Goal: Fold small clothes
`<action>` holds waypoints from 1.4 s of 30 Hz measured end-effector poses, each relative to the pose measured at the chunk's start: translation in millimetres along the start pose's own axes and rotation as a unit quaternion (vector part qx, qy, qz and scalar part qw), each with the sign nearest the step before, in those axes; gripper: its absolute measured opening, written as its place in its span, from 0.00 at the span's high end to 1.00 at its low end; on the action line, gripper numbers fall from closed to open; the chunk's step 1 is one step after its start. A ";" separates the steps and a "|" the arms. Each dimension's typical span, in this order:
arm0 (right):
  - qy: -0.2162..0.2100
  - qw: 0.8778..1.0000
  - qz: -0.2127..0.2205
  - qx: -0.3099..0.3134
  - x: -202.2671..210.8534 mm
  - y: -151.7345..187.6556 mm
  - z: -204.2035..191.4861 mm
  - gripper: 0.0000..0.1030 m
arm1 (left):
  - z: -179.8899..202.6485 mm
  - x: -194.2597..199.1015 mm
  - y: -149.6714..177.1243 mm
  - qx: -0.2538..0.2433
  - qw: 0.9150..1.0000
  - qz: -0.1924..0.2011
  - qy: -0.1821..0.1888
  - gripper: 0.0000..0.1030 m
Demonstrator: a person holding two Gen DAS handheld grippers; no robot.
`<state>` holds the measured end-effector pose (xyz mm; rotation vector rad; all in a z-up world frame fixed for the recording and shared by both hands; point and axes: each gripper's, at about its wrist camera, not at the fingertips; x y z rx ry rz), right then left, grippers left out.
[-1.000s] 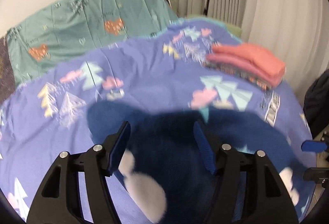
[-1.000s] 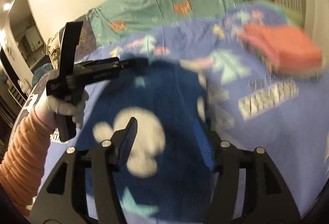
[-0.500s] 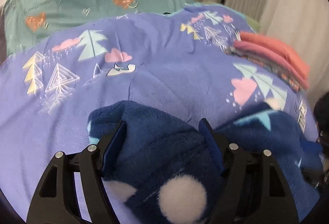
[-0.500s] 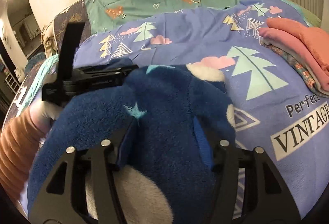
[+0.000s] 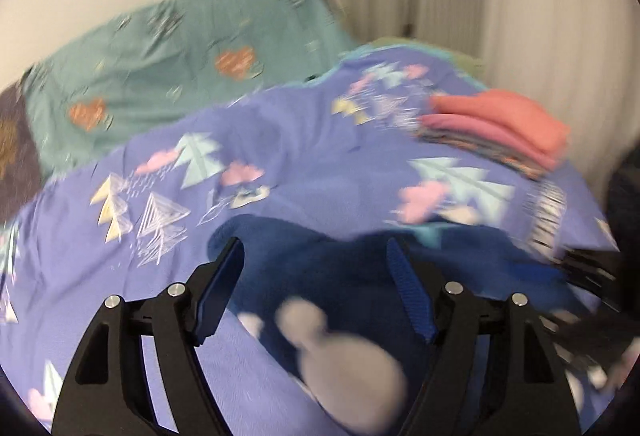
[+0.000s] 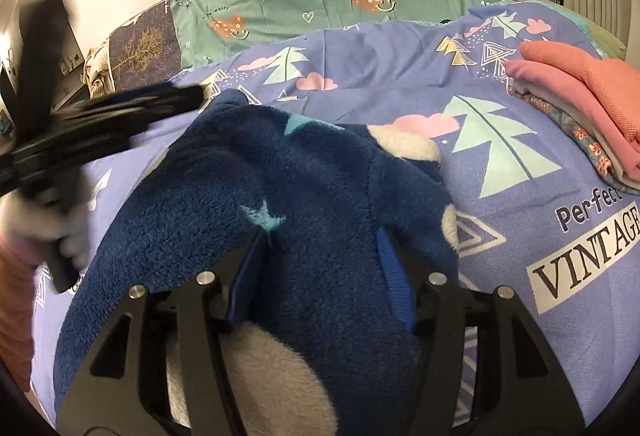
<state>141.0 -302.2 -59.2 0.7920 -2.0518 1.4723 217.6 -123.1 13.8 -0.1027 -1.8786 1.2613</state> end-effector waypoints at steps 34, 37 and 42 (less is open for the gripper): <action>-0.025 0.999 0.008 -0.031 86.5 72.5 11.8 0.72 | 128.9 66.5 90.1 -0.094 0.994 -0.041 0.037 0.16; -0.002 1.000 0.011 -0.016 75.8 75.4 8.0 0.72 | 141.6 59.3 95.9 -0.121 0.992 -0.036 0.006 0.12; 0.014 1.000 0.010 -0.003 72.1 75.6 2.0 0.71 | 139.8 58.5 95.7 -0.112 0.993 -0.036 0.004 0.10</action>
Point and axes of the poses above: each gripper's, at about its wrist camera, not at the fingertips, and x roughly against the way its jaws point, z to its right, y to its underside, and after that the axes turned 7 degrees about -x, right-handed
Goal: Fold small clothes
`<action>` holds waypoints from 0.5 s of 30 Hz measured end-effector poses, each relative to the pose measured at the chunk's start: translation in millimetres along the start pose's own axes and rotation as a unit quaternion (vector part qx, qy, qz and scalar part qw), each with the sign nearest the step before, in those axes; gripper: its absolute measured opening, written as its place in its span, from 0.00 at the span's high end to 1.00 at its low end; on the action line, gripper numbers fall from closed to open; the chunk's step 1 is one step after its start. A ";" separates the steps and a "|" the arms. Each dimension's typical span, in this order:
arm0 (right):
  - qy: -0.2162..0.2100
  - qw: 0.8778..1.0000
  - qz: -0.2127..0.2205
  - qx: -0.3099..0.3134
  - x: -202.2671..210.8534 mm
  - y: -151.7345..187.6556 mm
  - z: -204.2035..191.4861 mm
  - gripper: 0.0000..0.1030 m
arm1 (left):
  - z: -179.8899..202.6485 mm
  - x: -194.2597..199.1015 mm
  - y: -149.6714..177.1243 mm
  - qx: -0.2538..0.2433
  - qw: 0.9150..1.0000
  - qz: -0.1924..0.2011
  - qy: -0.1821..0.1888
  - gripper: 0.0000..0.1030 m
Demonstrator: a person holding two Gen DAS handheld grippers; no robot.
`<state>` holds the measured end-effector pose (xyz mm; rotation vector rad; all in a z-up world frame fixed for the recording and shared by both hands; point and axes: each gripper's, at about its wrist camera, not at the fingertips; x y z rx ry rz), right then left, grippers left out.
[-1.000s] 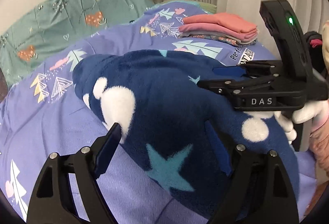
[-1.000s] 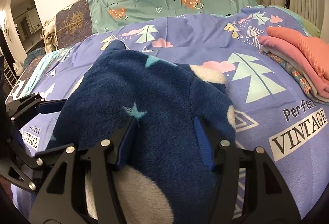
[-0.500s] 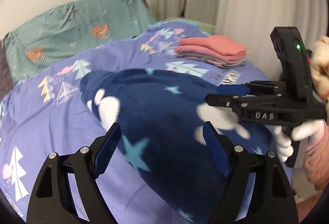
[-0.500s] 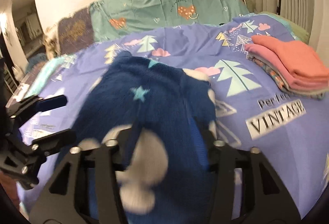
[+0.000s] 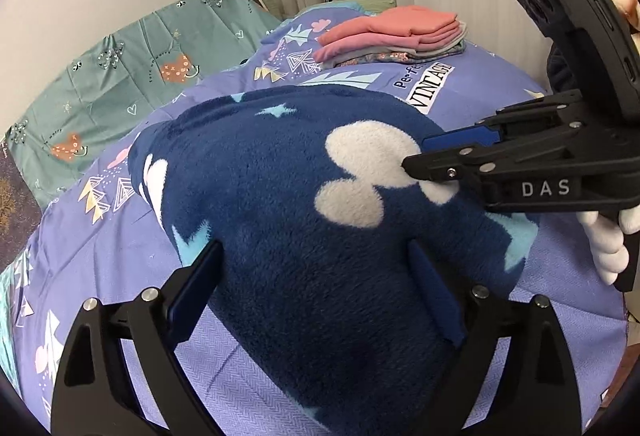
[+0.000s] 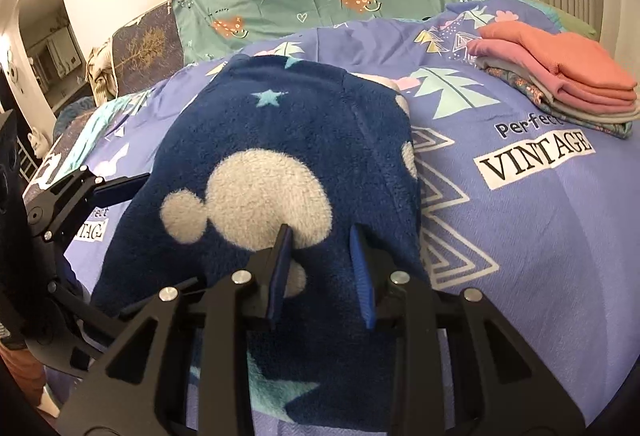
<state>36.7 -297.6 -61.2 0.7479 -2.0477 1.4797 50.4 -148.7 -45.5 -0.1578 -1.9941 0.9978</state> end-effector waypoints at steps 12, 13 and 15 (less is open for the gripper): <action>-0.004 1.000 0.007 -0.003 3.7 3.7 4.0 0.71 | 2.2 -1.4 0.0 0.009 1.000 0.003 0.001 0.10; -0.004 1.000 0.007 -0.003 3.8 2.7 4.6 0.70 | 2.4 -1.1 0.2 0.010 1.000 0.003 0.001 0.10; -0.005 1.000 0.014 -0.008 9.8 4.2 3.9 0.70 | 1.5 0.1 1.5 0.014 1.000 0.003 0.002 0.10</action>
Point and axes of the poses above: each gripper's, at about its wrist camera, not at the fingertips, and x roughly against the way its jaws point, z to its right, y to its underside, and after that the axes turned 7 degrees about -x, right-handed
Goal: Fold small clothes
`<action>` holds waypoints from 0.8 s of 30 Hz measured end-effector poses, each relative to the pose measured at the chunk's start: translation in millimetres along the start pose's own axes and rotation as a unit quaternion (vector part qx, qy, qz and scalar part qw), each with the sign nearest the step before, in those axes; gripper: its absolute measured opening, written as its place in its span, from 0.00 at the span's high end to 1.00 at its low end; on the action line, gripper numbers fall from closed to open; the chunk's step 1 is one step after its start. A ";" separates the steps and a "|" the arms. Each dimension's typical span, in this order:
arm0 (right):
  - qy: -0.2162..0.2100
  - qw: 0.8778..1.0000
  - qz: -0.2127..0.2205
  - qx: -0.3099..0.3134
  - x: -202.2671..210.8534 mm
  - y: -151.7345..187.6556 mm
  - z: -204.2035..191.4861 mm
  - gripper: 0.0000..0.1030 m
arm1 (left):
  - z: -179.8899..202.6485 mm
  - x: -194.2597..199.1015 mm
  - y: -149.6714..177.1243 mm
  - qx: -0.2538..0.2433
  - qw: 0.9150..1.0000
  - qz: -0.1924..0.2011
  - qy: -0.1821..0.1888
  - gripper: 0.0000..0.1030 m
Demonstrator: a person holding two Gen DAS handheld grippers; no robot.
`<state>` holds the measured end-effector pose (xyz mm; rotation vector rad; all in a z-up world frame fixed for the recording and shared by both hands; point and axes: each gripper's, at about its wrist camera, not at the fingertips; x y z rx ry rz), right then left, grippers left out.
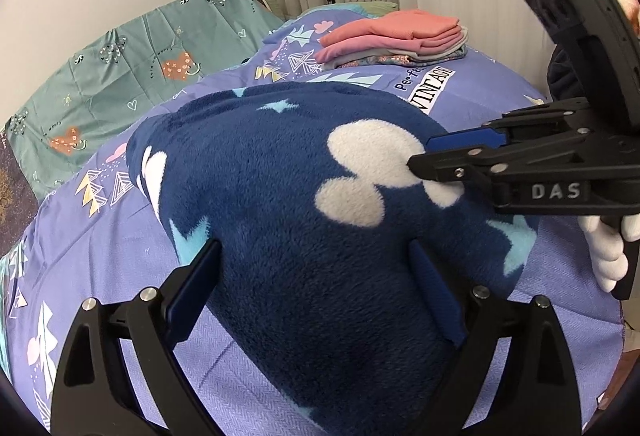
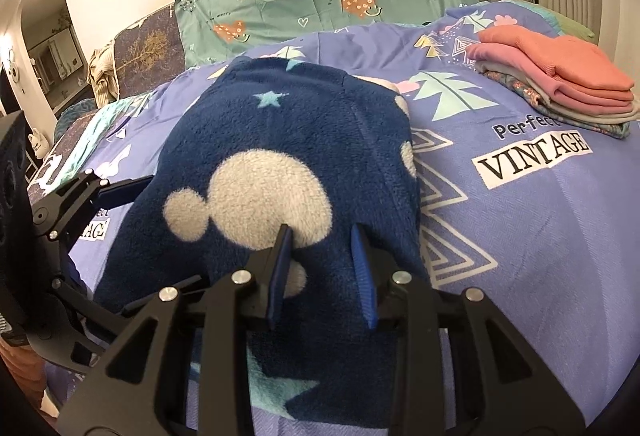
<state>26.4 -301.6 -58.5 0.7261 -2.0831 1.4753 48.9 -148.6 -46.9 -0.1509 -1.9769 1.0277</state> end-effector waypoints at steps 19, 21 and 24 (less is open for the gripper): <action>-0.088 0.958 -0.075 -0.263 48.1 58.0 69.2 0.32 | -3.3 0.6 5.7 0.021 1.000 0.013 0.009 0.09; -0.099 0.953 -0.089 -0.273 43.1 59.6 64.7 0.28 | -3.5 0.8 5.9 0.021 1.000 0.014 0.009 0.09; -0.095 0.949 -0.108 -0.282 29.7 60.4 59.6 0.26 | -3.3 1.3 5.7 0.023 1.000 0.015 0.010 0.09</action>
Point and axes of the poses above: each gripper's, at about its wrist camera, not at the fingertips, and x roughly against the way its jaws point, z to its right, y to its underside, and after that the axes turned 7 degrees about -x, right-handed
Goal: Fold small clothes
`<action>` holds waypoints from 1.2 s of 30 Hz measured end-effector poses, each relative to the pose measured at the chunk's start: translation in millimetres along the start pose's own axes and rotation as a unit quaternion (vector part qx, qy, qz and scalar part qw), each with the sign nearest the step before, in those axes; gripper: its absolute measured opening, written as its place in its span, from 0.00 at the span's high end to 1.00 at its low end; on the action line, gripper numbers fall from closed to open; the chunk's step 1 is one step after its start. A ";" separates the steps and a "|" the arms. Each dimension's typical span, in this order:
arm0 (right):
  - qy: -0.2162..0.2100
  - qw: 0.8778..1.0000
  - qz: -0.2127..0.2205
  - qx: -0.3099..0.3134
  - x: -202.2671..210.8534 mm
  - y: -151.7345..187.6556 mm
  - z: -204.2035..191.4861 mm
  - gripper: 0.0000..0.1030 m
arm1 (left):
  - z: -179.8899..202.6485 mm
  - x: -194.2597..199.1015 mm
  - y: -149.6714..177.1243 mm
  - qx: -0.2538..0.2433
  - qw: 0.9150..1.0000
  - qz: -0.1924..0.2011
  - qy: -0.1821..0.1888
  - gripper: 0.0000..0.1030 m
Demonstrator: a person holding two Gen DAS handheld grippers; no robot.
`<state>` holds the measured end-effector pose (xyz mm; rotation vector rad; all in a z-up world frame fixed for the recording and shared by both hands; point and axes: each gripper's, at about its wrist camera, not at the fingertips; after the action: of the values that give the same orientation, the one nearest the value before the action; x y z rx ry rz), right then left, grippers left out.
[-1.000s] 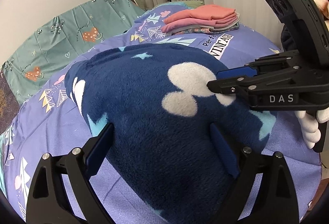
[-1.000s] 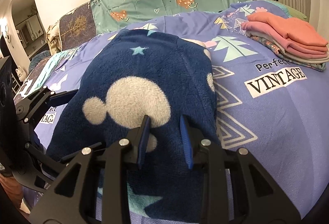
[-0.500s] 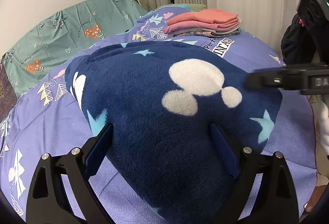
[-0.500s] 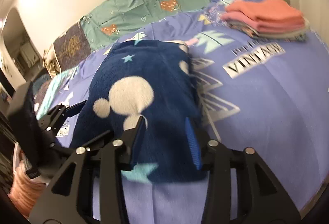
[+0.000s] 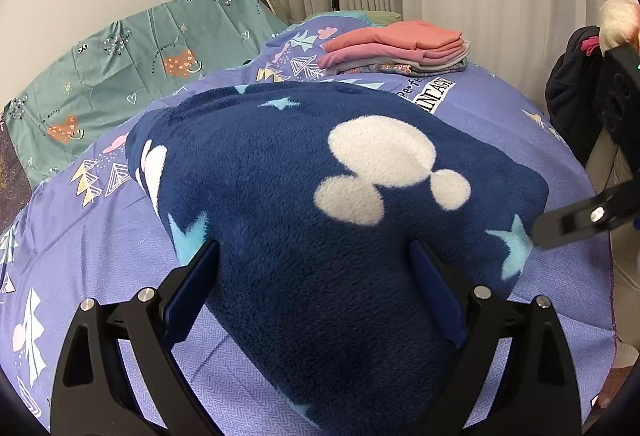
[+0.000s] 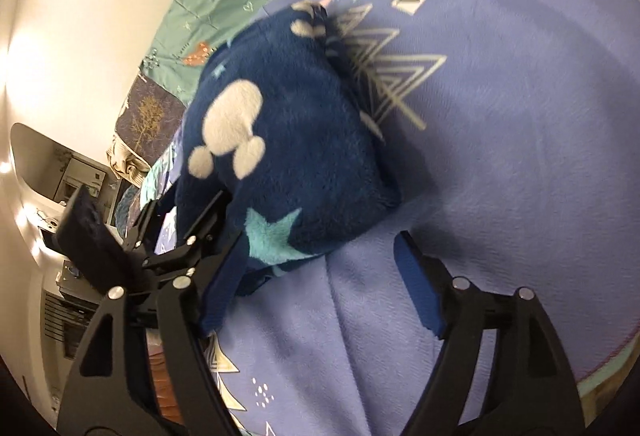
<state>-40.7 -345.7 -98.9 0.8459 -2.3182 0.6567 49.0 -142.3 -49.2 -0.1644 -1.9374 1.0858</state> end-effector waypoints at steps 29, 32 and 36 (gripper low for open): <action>0.019 0.995 0.076 -0.054 -58.5 -33.7 -16.4 0.02 | -5.6 -0.5 -5.8 0.036 0.999 0.009 0.029 0.02; 0.019 0.996 0.076 -0.047 -57.9 -31.0 -14.4 0.02 | -32.2 11.0 -8.1 0.091 0.991 0.028 0.098 0.02; 0.011 0.997 0.071 -0.043 -58.0 -31.8 -12.5 0.02 | -81.4 11.8 -5.5 0.195 0.971 0.051 0.131 0.02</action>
<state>22.3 -335.9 -120.5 0.6379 -2.3844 0.6179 104.3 -89.0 -19.2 -0.1807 -1.4642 1.4150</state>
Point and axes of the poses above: each gripper's, at about its wrist camera, not at the fingertips, and x roughly against the way its jaws point, z to its right, y to its underside, and after that the axes turned 7 degrees about -x, right-handed
